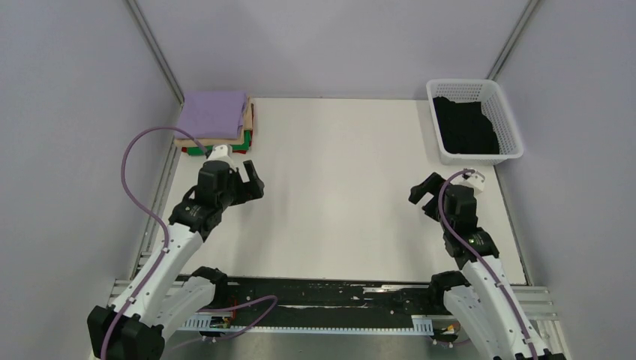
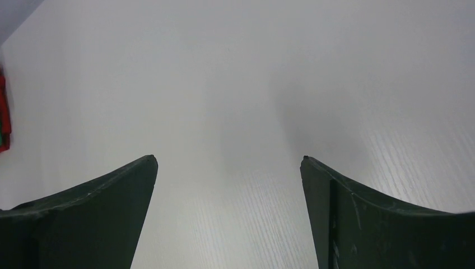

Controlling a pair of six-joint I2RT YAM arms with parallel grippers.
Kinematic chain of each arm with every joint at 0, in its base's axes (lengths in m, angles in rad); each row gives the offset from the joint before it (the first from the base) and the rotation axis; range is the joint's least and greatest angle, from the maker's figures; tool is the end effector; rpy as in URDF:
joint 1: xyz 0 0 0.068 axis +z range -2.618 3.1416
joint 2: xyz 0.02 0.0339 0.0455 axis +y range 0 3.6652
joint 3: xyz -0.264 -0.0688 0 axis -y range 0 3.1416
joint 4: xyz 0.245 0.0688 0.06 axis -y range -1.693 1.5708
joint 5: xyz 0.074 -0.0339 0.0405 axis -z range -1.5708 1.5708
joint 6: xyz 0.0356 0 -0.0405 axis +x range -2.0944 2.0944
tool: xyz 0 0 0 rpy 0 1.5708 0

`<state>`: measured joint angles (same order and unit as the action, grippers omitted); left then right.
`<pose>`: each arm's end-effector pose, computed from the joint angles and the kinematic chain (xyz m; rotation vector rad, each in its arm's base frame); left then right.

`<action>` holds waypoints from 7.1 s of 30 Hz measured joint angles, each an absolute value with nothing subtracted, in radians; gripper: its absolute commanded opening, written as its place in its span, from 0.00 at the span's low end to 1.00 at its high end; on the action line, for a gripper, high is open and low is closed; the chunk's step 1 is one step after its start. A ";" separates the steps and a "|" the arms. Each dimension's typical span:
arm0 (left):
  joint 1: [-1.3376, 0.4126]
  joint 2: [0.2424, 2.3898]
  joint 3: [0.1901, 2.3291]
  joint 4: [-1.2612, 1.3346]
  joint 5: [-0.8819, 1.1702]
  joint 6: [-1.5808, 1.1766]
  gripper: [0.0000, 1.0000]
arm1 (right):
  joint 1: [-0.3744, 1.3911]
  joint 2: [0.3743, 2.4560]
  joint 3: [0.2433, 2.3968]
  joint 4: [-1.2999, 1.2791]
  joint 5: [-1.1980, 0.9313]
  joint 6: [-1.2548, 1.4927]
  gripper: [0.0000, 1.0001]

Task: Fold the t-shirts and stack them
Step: Grab crumpled tshirt from bin with the right arm, then move the tshirt to the center of the board, then flatten out the tshirt

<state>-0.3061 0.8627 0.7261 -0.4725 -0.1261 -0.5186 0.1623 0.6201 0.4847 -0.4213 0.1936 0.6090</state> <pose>0.1814 -0.0526 0.2776 -0.3043 2.1724 -0.3316 0.1476 0.0172 0.2357 0.5819 2.0450 0.2526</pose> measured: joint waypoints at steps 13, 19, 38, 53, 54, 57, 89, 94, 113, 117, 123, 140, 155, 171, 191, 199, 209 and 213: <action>-0.307 0.977 0.828 -0.437 -0.083 -0.519 1.00 | 0.006 1.178 0.957 -0.356 0.233 0.562 1.00; -0.306 1.022 0.862 -0.408 -0.082 -0.514 1.00 | -0.188 1.554 1.320 -0.357 0.159 0.565 1.00; -0.306 1.114 0.863 -0.406 -0.136 -0.491 1.00 | -0.299 2.426 2.072 -0.566 0.196 0.509 0.93; -0.306 1.143 0.863 -0.405 -0.145 -0.491 1.00 | -0.264 2.461 2.119 -0.545 0.149 0.321 0.23; -0.306 1.143 0.863 -0.405 -0.146 -0.492 1.00 | -0.264 2.464 2.122 -0.543 0.143 0.321 0.14; -0.306 1.144 0.863 -0.405 -0.145 -0.492 1.00 | -0.263 2.465 2.136 -0.548 0.140 0.319 0.00; -0.306 0.835 0.852 -0.447 -0.133 -0.539 1.00 | -0.038 1.455 1.791 -0.248 -0.497 0.281 0.03; -0.307 0.780 0.832 -0.483 -0.137 -0.565 1.00 | 0.105 1.402 1.627 -0.278 -0.739 0.223 0.17; -0.307 0.900 0.713 -0.585 -0.024 -0.627 1.00 | 0.244 1.383 0.976 -0.401 -0.027 0.314 1.00; -0.307 0.934 0.682 -0.581 0.031 -0.628 1.00 | 0.244 1.293 0.903 -0.375 -0.009 0.361 1.00; -0.307 1.043 0.677 -0.479 0.120 -0.631 1.00 | 0.244 1.251 0.843 -0.325 -0.051 0.384 1.00; -0.307 1.569 0.837 -0.187 0.290 -0.672 0.95 | 0.244 1.382 0.839 -0.270 -0.113 0.414 1.00; -0.306 1.638 0.841 -0.047 0.395 -0.736 0.78 | 0.244 1.445 0.839 -0.268 -0.113 0.406 1.00; -0.308 1.713 0.875 -0.009 0.416 -0.752 0.31 | 0.244 1.518 0.885 -0.265 -0.121 0.398 1.00; -0.408 1.492 1.024 -0.329 0.184 -0.569 0.00 | 0.313 1.862 1.236 -0.234 -0.187 0.401 0.81; -0.408 1.492 1.024 -0.402 0.117 -0.525 0.00 | 0.364 2.043 1.386 -0.216 -0.194 0.395 0.41; -0.408 1.454 1.027 -0.426 0.061 -0.510 0.00 | 0.416 2.078 1.430 -0.221 -0.174 0.367 0.00; -0.410 1.402 1.069 -0.485 -0.002 -0.491 0.00 | 0.416 1.963 1.396 -0.245 -0.093 0.329 0.00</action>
